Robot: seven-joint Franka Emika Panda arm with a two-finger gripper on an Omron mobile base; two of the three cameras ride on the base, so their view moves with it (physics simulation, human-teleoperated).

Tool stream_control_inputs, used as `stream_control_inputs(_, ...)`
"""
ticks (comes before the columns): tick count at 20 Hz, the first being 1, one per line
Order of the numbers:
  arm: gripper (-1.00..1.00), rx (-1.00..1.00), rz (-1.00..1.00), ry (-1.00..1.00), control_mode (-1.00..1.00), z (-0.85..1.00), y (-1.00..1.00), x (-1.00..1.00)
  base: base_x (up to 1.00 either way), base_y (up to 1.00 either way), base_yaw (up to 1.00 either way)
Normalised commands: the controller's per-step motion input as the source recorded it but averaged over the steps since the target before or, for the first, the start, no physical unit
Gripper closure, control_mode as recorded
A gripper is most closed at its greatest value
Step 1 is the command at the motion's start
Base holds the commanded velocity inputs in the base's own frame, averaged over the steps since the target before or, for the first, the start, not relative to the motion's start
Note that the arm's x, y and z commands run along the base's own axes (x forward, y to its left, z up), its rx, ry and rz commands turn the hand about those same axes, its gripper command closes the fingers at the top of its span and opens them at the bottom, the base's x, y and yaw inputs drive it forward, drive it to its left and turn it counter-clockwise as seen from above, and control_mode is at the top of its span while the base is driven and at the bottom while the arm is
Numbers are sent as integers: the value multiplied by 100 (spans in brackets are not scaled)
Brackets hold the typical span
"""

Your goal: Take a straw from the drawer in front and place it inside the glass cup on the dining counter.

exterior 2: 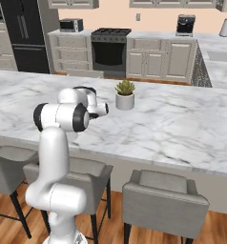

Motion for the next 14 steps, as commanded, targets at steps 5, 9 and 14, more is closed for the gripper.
stream_control_inputs(5,100,0,0,0,-100,-32,0,29,0,0,0)
stream_control_inputs(9,100,0,0,0,-100,-14,0,20,0,0,0)
stream_control_inputs(14,100,0,0,-1,-100,-1,0,-9,0,0,0)
